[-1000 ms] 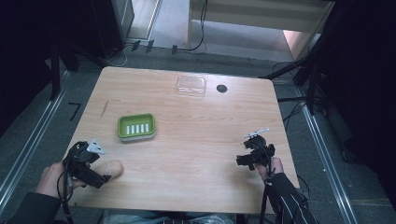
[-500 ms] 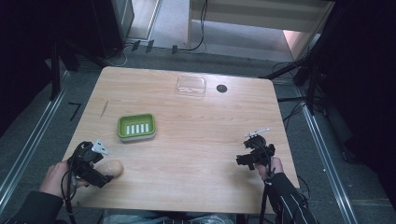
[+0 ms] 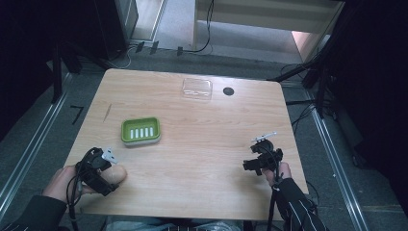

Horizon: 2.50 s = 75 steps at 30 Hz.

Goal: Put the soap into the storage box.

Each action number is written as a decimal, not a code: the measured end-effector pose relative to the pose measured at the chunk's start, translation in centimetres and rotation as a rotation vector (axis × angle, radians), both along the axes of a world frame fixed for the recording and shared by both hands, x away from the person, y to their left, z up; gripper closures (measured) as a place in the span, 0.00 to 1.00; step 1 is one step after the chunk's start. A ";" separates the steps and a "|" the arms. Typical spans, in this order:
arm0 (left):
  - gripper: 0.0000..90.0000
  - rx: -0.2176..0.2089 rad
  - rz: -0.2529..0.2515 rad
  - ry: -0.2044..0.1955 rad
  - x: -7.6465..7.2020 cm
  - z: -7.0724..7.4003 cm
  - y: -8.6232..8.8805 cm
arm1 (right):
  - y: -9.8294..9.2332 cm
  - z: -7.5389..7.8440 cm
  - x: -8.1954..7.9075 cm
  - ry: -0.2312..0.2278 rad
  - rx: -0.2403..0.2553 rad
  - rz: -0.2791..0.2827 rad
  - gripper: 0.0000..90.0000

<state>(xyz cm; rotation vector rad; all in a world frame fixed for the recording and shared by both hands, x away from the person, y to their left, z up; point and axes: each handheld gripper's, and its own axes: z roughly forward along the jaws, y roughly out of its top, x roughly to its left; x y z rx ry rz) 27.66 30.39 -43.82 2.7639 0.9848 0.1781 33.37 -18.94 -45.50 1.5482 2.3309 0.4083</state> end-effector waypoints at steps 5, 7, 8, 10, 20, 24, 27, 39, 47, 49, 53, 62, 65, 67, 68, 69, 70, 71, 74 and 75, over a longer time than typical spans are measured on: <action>0.16 0.002 -0.019 0.018 0.5 -0.2 -0.2 | 0.0 0.0 0.0 -0.001 -0.001 0.004 0.16; 0.16 0.013 -0.031 0.038 0.6 -0.3 -0.2 | 0.0 0.0 0.0 -0.001 0.000 0.005 0.16; 0.16 0.014 -0.031 0.036 0.6 -0.4 -0.2 | 0.0 0.0 0.0 0.000 0.000 0.000 0.16; 0.17 0.013 -0.037 0.046 0.6 -0.4 -0.3 | 0.0 0.0 0.0 0.002 0.001 -0.001 0.16; 0.25 0.027 -0.043 0.045 0.6 -0.6 -0.4 | 0.0 0.0 0.0 0.006 -0.005 0.000 0.16; 0.28 0.046 -0.051 0.043 0.8 -0.7 -0.5 | 0.0 0.0 0.0 0.003 -0.001 0.000 0.16; 0.32 0.065 -0.055 0.044 1.0 -1.0 -0.7 | 0.0 0.0 0.0 0.005 -0.005 0.002 0.16; 0.37 0.073 -0.061 0.048 0.9 -1.2 -0.7 | 0.0 0.0 0.0 0.000 0.000 -0.004 0.16; 0.37 0.067 -0.053 0.048 0.8 -1.2 -0.7 | -0.1 0.0 0.0 0.001 -0.002 0.000 0.16; 0.37 0.061 -0.058 0.053 0.8 -1.2 -0.7 | -0.1 0.0 0.0 0.000 -0.003 0.002 0.16; 0.37 0.052 -0.062 0.058 0.7 -1.2 -0.8 | -0.1 0.0 0.0 0.000 -0.004 0.003 0.16; 0.37 0.058 -0.056 0.049 0.7 -0.8 -0.8 | -0.1 0.0 0.0 -0.001 -0.003 0.003 0.16; 0.37 0.050 -0.055 0.040 0.7 -0.5 -0.8 | -0.1 0.0 0.0 0.000 -0.002 0.002 0.16; 0.37 0.039 -0.051 0.033 0.7 -0.3 -0.7 | -0.1 0.0 0.0 0.000 -0.003 -0.001 0.16; 0.37 0.038 -0.054 0.030 0.7 -0.2 -0.8 | -0.1 0.0 0.0 0.000 -0.002 -0.001 0.16; 0.37 0.036 -0.047 0.024 0.7 0.0 -0.8 | -0.1 0.0 0.0 -0.001 -0.003 0.001 0.16; 0.37 0.031 -0.047 0.022 0.7 0.0 -0.7 | -0.1 0.0 0.0 -0.001 -0.003 0.000 0.16; 0.37 0.028 -0.048 0.017 0.7 0.2 -0.7 | -0.1 0.0 0.0 0.000 -0.004 -0.003 0.16; 0.37 0.026 -0.047 0.011 0.8 0.3 -0.7 | -0.1 0.0 0.0 0.002 -0.004 -0.001 0.16; 0.37 0.026 -0.047 0.011 0.8 0.3 -0.7 | -0.1 0.0 0.0 0.000 -0.005 0.000 0.16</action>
